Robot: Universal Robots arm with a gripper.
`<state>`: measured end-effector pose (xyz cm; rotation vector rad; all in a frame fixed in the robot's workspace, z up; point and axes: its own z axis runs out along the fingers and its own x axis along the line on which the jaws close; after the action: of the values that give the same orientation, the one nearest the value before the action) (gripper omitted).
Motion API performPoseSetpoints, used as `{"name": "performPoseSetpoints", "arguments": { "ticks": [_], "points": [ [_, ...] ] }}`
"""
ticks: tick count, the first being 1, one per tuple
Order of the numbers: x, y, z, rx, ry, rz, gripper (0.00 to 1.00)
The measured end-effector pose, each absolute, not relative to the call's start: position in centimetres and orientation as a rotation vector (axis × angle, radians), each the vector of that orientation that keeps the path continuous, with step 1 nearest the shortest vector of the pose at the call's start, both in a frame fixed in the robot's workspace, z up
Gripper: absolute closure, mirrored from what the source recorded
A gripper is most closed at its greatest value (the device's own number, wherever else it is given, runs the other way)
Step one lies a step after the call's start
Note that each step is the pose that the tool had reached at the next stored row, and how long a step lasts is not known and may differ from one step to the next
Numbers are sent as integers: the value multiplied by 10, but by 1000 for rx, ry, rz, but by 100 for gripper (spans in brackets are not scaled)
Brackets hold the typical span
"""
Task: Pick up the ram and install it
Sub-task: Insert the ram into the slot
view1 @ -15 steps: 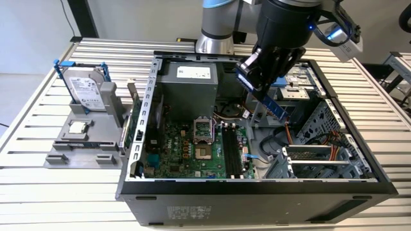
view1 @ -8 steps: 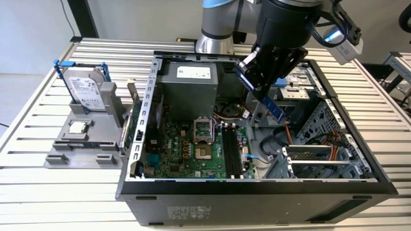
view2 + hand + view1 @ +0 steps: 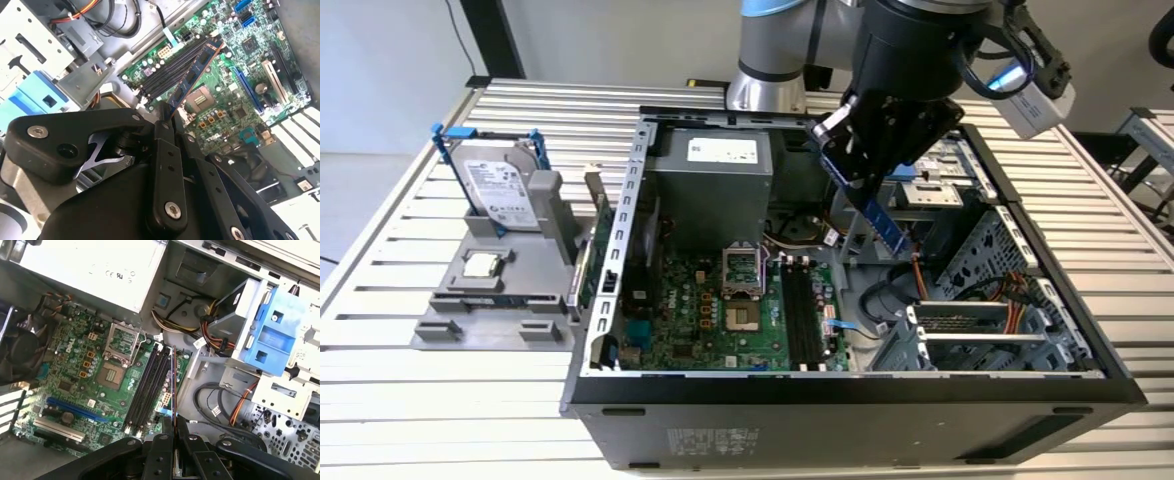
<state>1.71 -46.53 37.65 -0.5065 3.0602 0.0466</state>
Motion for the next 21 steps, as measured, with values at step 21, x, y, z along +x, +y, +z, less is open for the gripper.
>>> {"name": "performPoseSetpoints", "arguments": {
  "ticks": [21],
  "points": [
    [17,-465,377,-211,3092,40,100]
  ]
}}
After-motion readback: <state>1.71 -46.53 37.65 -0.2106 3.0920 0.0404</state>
